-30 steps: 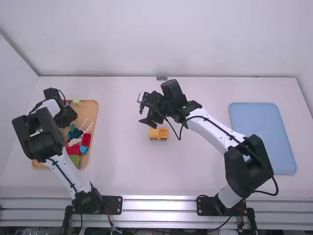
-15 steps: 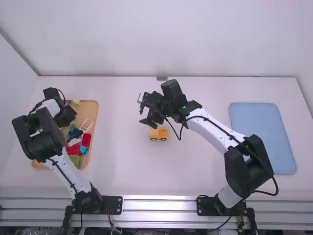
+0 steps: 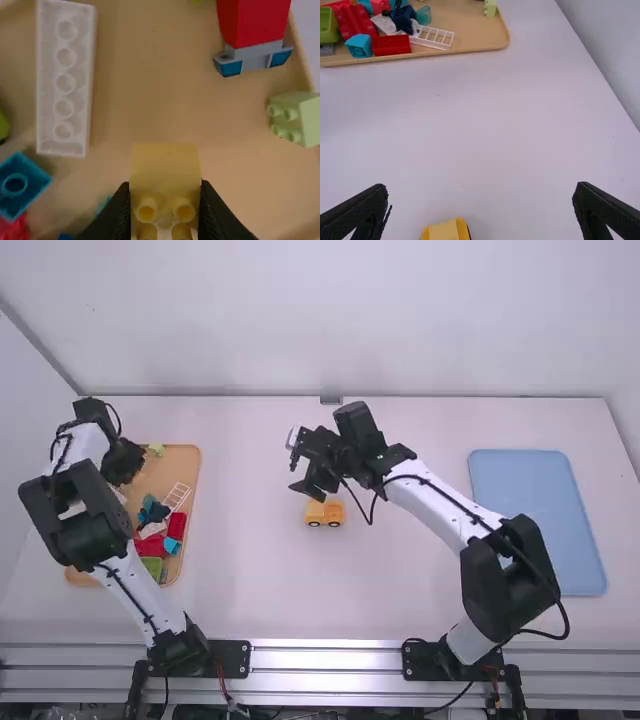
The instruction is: Assemble lego blocks to make yellow taxi
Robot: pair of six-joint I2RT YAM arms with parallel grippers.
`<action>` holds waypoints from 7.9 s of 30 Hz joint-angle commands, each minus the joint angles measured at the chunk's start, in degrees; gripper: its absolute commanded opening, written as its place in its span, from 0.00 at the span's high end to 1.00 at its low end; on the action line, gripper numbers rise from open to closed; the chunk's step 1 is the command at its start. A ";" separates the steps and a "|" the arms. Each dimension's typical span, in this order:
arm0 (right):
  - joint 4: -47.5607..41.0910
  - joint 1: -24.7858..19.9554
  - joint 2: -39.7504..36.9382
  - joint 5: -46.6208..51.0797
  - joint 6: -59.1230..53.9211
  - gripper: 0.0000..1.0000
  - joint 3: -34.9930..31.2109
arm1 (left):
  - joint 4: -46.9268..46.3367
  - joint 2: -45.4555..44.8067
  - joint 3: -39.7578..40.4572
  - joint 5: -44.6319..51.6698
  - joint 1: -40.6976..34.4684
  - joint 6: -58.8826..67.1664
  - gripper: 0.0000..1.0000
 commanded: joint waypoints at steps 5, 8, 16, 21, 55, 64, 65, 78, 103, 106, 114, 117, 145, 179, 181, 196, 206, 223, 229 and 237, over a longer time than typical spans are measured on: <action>0.00 -0.20 -0.20 -0.31 0.07 0.01 1.70 | -11.67 1.05 7.41 -0.63 -0.37 -19.10 0.98; 0.26 -0.17 -0.20 -0.15 0.07 0.01 1.70 | -15.41 1.05 7.34 -1.36 -1.51 -24.83 0.98; 0.04 -1.64 -0.20 -0.79 0.11 0.01 1.70 | -18.47 -2.16 1.62 -8.96 -11.26 -35.52 0.98; -0.07 -1.64 -0.20 -0.72 0.09 0.01 1.70 | -14.40 -6.69 -3.34 -3.10 -19.69 -37.62 0.98; -2.29 -14.29 -0.22 -9.57 1.51 0.02 0.92 | -0.96 -7.74 -16.83 -2.23 -43.93 -53.29 0.98; -2.32 -18.78 -4.31 -9.60 5.01 0.02 0.90 | -1.38 -8.04 -2.27 -2.05 -42.47 -4.96 0.98; -2.60 -18.97 -4.59 -9.62 4.98 0.02 0.90 | -1.27 -8.04 -1.62 -1.51 -42.58 -2.47 0.98; 9.90 -26.97 -27.23 1.09 21.00 0.02 -20.81 | -1.95 -8.02 9.57 24.83 -48.13 58.34 0.98; 19.80 -42.05 -65.66 5.07 34.97 0.02 -50.90 | 0.15 8.07 4.50 21.35 -69.99 87.65 0.98; 20.33 -42.12 -64.37 5.07 34.99 0.01 -50.90 | 1.53 10.19 4.50 21.14 -71.12 87.69 0.98; 25.83 -39.85 -58.60 5.09 34.84 0.01 -50.90 | 5.79 11.13 4.50 19.71 -70.77 82.99 0.80; 27.87 -39.06 -56.74 5.05 34.82 0.02 -50.88 | 5.46 11.13 4.50 19.74 -70.97 84.54 0.34; -3.37 -25.44 -10.82 -16.59 -24.17 0.02 -21.44 | -21.92 -4.74 2.27 62.77 -35.93 117.57 0.01; 2.12 -33.94 19.80 -27.45 -44.52 0.24 -21.42 | 13.29 -4.74 -31.23 77.11 -33.40 129.00 0.01; 2.32 -33.42 19.80 -27.10 -44.50 0.27 -21.18 | 13.44 -4.74 -31.45 75.78 -33.83 127.88 0.01; -6.91 -32.87 24.98 -25.88 -45.20 0.60 -13.07 | 23.71 -4.74 -32.15 69.66 -36.37 113.72 0.01; -24.20 -31.32 21.11 -26.69 -50.99 0.71 -5.55 | 55.52 -4.72 -43.52 59.58 -42.25 91.45 0.01; -17.09 -20.02 9.79 -19.65 -36.94 0.73 -4.37 | 59.95 -0.37 -44.04 57.42 -41.92 88.39 0.04; -3.34 -17.53 10.10 -20.59 -28.85 0.73 -11.56 | 60.17 -0.31 -45.88 62.86 -40.70 94.27 0.15; 10.01 -15.37 10.10 -20.17 -21.35 0.68 -18.58 | 64.02 3.23 -44.28 62.93 -42.69 91.06 0.18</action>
